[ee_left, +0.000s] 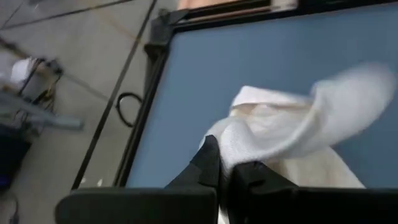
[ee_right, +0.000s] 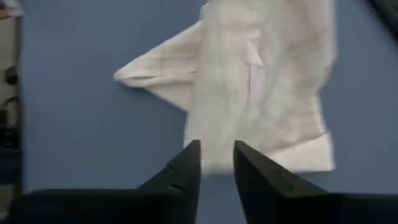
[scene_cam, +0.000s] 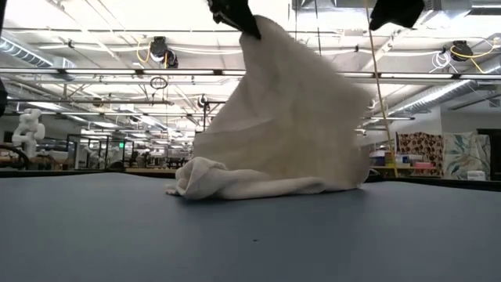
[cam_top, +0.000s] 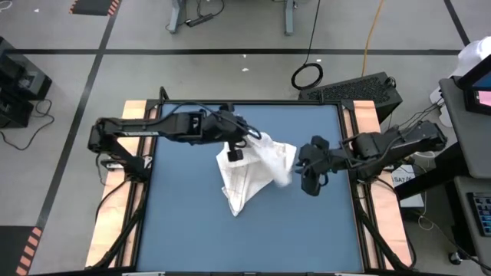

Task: Roll towel into tight, uniform cylinder
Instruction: Roll the white towel

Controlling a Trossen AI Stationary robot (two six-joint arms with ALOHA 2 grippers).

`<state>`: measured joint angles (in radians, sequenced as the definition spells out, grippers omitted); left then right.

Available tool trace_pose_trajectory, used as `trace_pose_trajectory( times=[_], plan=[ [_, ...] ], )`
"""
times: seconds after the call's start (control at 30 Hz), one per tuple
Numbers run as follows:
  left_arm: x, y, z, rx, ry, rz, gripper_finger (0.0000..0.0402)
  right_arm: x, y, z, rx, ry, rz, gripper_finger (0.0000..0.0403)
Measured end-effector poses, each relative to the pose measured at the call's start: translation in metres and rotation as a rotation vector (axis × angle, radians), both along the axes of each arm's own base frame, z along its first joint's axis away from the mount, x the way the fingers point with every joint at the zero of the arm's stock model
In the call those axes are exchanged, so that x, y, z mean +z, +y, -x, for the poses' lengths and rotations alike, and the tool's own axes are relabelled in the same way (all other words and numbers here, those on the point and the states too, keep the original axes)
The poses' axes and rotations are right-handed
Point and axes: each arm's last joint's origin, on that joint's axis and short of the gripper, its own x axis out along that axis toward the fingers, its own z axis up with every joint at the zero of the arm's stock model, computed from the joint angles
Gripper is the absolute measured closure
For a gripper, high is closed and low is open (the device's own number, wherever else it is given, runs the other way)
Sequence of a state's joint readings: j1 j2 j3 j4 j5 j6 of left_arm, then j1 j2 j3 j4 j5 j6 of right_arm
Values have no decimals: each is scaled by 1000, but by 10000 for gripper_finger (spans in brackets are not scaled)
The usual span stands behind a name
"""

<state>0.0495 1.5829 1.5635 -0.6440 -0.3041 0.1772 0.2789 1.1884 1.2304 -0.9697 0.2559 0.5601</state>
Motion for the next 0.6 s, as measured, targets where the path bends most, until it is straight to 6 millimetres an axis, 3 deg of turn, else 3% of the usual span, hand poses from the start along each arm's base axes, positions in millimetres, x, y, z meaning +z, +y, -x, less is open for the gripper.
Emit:
trace_pose_trajectory(
  times=[0.1,0.3,0.47,0.6],
  plan=[
    [3,-6,3,-59,6,-23,396,-1,5,2,-37,-2,-20,268],
    [3,-10,2,-99,12,-24,396,3,3,-2,-279,-120,-11,213],
    [5,-10,3,-119,13,-8,396,5,6,-21,-386,-269,8,198],
    [17,-8,6,-139,17,-9,396,-1,11,-40,-391,-320,10,202]
  ],
)
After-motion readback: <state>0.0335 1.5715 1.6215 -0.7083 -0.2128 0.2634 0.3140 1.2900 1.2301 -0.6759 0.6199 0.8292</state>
